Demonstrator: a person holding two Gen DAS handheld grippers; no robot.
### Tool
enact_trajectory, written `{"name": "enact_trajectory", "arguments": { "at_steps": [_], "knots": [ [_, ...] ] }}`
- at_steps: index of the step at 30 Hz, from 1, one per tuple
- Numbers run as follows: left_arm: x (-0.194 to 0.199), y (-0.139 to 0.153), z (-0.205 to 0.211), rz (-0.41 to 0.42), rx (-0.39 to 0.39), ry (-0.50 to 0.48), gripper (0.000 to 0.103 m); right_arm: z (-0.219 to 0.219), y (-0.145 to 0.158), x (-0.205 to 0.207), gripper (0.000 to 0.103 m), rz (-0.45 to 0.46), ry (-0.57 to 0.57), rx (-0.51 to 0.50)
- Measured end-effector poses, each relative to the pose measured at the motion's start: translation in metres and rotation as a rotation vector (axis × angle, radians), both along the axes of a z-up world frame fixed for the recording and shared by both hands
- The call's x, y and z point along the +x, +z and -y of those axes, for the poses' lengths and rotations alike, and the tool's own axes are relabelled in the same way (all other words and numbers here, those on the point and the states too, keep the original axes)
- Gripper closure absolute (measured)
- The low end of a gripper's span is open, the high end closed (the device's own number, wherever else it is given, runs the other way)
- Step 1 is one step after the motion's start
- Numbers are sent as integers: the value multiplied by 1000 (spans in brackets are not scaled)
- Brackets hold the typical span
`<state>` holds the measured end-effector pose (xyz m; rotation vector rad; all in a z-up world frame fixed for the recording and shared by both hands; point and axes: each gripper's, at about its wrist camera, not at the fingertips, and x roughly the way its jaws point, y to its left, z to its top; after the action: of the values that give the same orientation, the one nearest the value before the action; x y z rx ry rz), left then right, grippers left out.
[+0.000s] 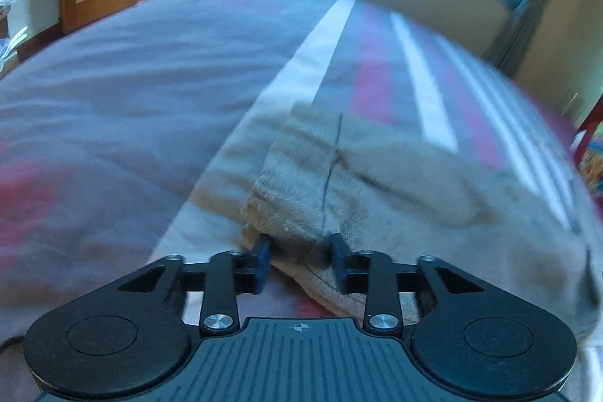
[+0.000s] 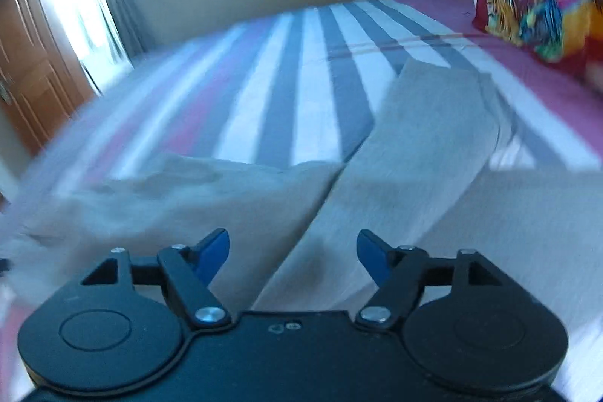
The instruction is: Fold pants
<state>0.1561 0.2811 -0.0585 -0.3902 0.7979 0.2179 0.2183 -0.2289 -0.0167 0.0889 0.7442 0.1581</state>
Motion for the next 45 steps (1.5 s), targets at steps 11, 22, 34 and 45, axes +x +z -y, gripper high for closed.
{"name": "enact_trajectory", "arguments": {
  "at_steps": [11,22,34,45],
  "knots": [
    [-21,-25,-12,-9,-74,9,45,52,-8,-7,100,-83,-7,-7],
    [0,-37,-16,-31,-67,-2,45,74,0,-16,49,-15,32,-67],
    [4,-38,-17,-43,-60,-22,44,115,-16,-53,95,-154,-19,-196],
    [5,-39,-17,-48,-62,-18,43,18,-7,-28,51,102,298,-612]
  ]
}}
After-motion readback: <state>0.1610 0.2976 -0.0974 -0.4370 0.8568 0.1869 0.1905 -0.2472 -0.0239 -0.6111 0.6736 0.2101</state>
